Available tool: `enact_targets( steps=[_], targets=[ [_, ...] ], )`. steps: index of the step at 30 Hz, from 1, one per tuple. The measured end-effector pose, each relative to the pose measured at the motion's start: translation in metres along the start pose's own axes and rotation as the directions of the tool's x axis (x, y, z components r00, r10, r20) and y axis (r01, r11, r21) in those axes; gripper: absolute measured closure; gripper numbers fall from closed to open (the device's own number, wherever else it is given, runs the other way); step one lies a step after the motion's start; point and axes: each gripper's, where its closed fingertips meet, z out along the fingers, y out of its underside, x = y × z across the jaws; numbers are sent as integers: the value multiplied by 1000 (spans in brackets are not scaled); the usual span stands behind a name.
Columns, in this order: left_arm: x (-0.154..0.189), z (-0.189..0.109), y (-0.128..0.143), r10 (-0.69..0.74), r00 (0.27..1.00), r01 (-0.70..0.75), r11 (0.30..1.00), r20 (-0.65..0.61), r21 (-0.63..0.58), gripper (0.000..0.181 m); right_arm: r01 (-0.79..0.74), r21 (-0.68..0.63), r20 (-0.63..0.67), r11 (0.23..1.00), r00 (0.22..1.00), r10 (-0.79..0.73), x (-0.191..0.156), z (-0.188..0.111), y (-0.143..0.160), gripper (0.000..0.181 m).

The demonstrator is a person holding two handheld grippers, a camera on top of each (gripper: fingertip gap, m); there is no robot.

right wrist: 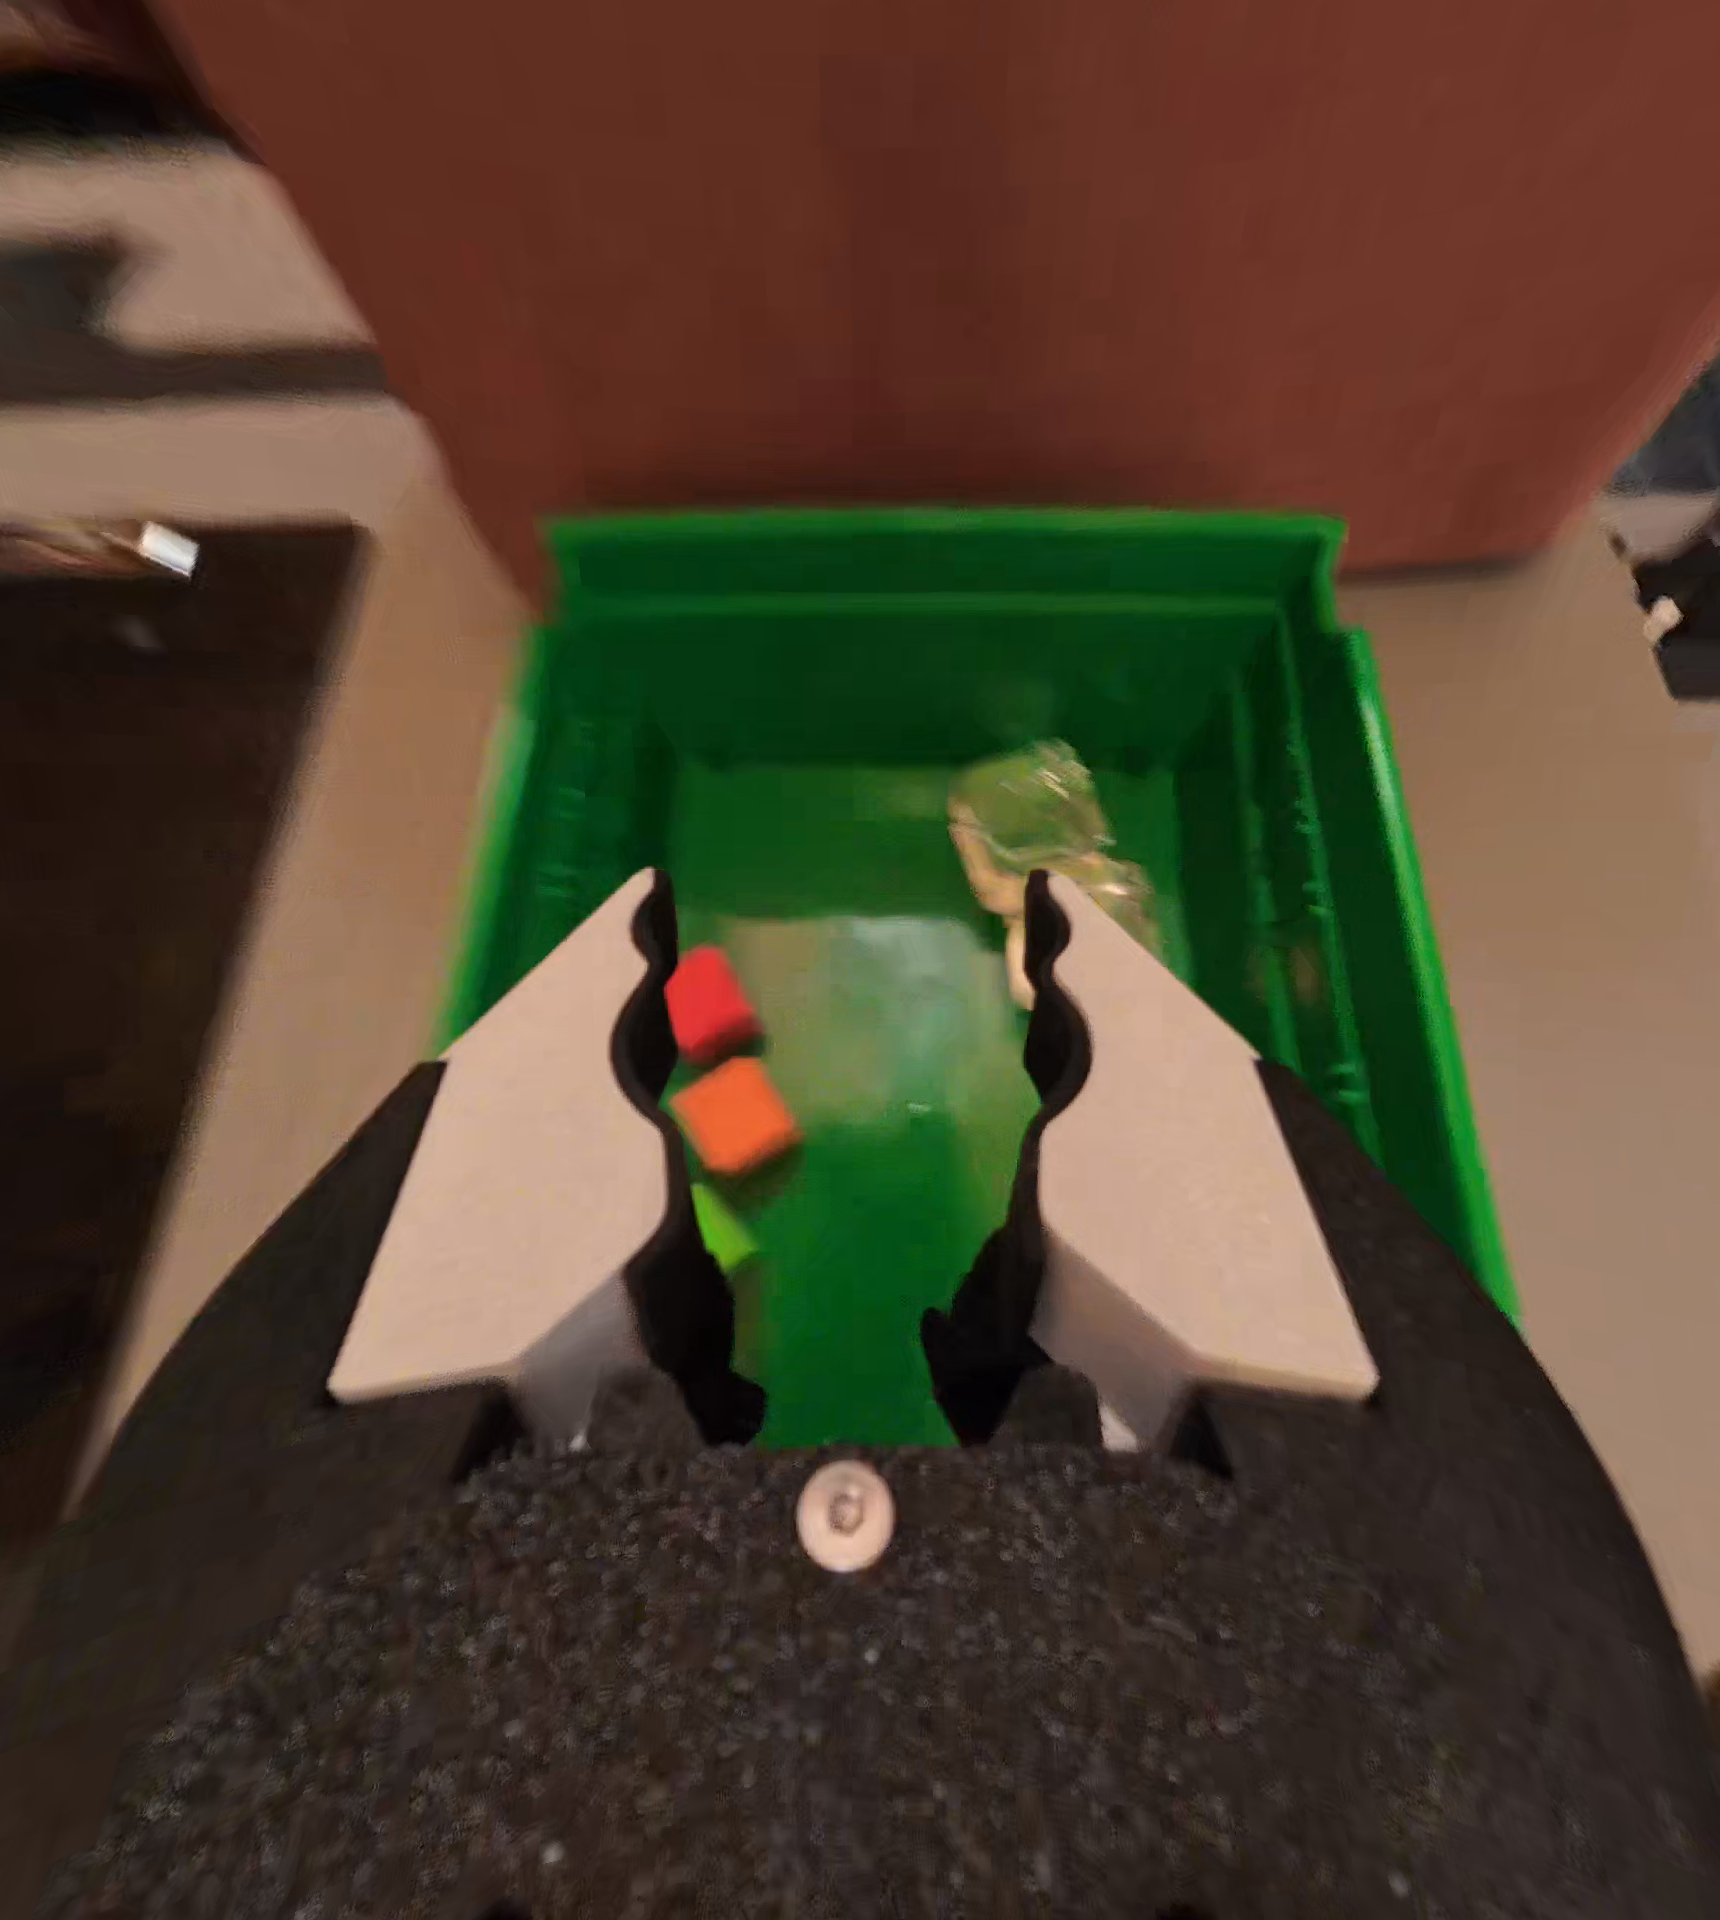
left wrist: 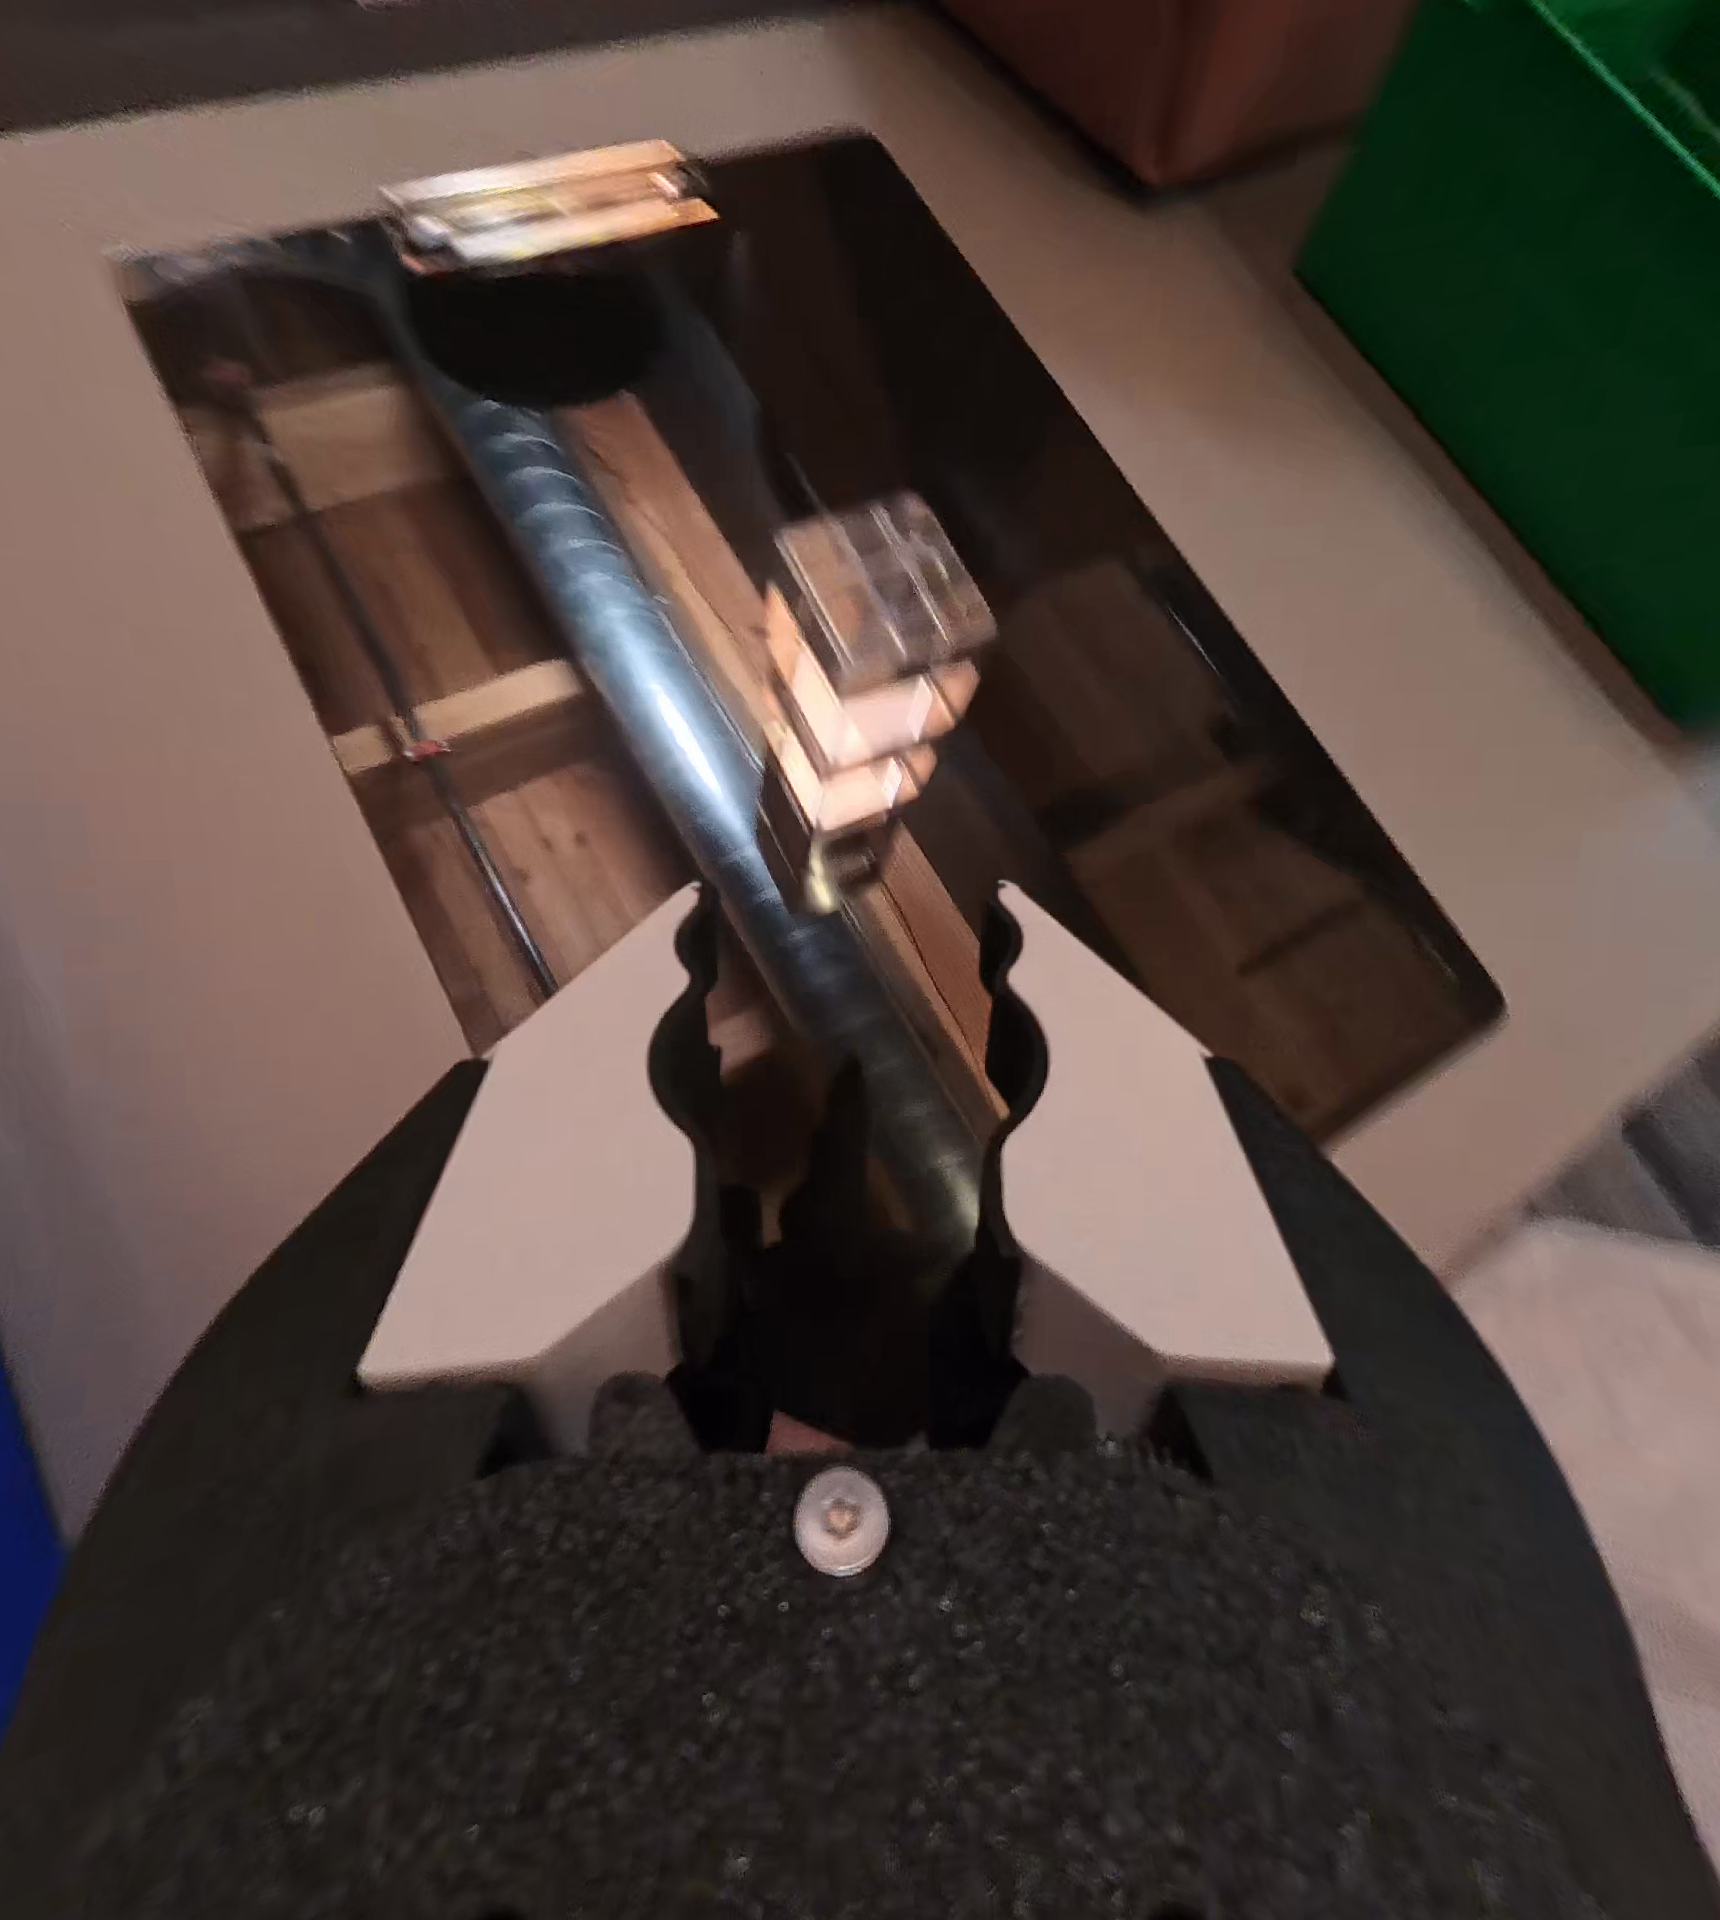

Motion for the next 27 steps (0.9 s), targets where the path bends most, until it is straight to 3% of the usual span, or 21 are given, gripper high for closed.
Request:
enact_targets(
  steps=[3, 6, 10, 12, 15, 17, 19, 21, 23, 25, 27],
  targets=[
    [-1, 37, -19, -108, 993, 105, 993, 57, 45, 119, -26, 165, 82, 986, 997, 13, -60, -50, -17, 114],
    [2, 65, -24, -105, 983, 92, 992, 153, 90, 117, -15, 222, 130, 975, 991, -15, -115, -78, -7, 114],
    [-1, 85, -31, -91, 961, 59, 990, 262, 127, 117, 26, 172, 233, 985, 970, -66, -183, -86, 30, 110],
    [0, 89, -29, -82, 964, 57, 993, 251, 106, 134, 68, 156, 297, 985, 948, -112, -211, -83, 51, 110],
    [-2, 83, -29, -113, 974, 94, 990, 197, 105, 134, 116, 266, 363, 957, 908, -210, -244, -73, 69, 105],
    [0, 73, -36, -164, 981, 149, 979, 101, 136, 135, 107, 346, 431, 932, 864, -260, -267, -67, 75, 108],
    [13, 55, -52, -290, 951, 306, 933, -111, 189, 135, 85, 415, 493, 906, 815, -303, -290, -60, 73, 107],
    [36, 29, -74, -392, 831, 487, 856, -395, 176, 135, 78, 492, 527, 867, 766, -368, -314, -55, 65, 107],
    [58, 4, -89, -439, 682, 602, 791, -585, 108, 135, 63, 565, 550, 823, 715, -432, -339, -58, 50, 106],
    [78, -17, -97, -455, 536, 661, 750, -711, 18, 135, 43, 645, 546, 763, 673, -499, -360, -67, 31, 115],
    [86, -29, -100, -472, 457, 692, 721, -754, -32, 135, 29, 706, 526, 708, 648, -550, -373, -78, 14, 124]
  ],
)
